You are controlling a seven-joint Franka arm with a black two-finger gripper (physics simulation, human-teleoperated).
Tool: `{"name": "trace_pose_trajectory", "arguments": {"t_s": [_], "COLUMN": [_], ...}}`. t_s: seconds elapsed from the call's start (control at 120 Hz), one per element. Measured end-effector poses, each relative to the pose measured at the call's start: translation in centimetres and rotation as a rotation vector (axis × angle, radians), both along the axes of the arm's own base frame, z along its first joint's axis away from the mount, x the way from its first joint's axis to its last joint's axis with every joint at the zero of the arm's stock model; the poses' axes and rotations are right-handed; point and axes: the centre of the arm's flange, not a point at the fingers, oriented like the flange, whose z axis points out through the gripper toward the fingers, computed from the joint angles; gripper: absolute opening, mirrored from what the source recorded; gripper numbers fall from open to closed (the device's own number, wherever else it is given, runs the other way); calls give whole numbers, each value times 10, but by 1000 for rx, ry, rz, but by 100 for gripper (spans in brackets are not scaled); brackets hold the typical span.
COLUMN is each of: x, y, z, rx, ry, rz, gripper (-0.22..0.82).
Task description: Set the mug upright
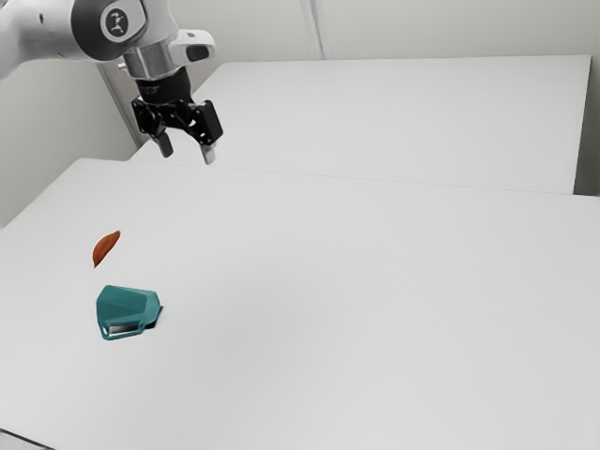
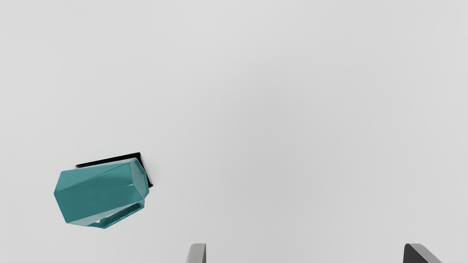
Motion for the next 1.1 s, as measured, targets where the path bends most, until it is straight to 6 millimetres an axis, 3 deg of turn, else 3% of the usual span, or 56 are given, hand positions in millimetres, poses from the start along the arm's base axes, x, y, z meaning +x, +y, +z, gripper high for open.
{"name": "trace_pose_trajectory", "arguments": {"t_s": [0.3, 0.433, 0.8, 1.1], "x": [-8, -18, -25, -54], "y": [-4, 5, 89, 150], "z": [5, 9, 7, -5], "rx": [2, 6, 8, -11], "ry": [-6, -10, 13, 41], "rz": [-5, 14, 173, 270], "gripper": [59, 59, 59, 59]}}
